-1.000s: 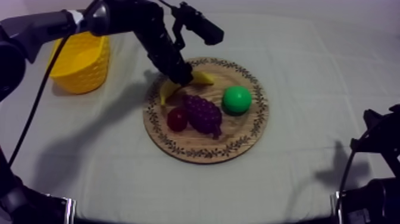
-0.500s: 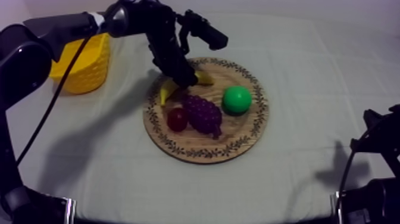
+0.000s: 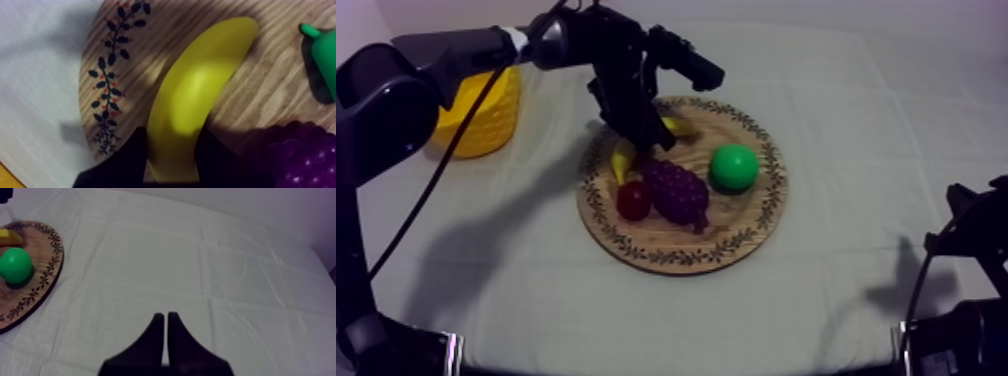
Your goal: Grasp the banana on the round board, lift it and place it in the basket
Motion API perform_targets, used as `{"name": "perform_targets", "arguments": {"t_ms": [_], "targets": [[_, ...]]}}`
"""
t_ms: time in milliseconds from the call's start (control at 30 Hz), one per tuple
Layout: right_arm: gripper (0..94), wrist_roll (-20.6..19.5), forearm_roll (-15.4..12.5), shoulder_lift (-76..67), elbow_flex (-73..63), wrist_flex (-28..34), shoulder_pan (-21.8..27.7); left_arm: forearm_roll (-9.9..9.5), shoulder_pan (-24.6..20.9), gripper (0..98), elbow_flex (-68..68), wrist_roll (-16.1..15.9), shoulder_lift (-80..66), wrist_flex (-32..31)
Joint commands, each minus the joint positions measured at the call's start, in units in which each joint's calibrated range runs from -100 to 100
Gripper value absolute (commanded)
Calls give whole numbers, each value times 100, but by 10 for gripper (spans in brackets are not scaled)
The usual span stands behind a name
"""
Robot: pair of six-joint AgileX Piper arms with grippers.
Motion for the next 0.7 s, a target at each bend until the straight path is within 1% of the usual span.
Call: {"name": "perform_targets", "arguments": {"t_ms": [0, 200, 400, 500, 667], "targets": [[3, -2, -2, -2, -3, -2, -2, -41, 2, 356, 18, 18, -52, -23], [3, -2, -2, -2, -3, -2, -2, -213, -11, 345, 171, 76, -402, -52], [3, -2, -2, -2, -3, -2, -2, -457, -164, 343, -130, 96, -970, 455], [3, 0, -2, -2, -3, -2, -2, -547, -355, 352, -350, 15, -1292, 671], [3, -1, -2, -2, -3, -2, -2, -610, -864, 356, -431, -118, -1794, 770]]}}
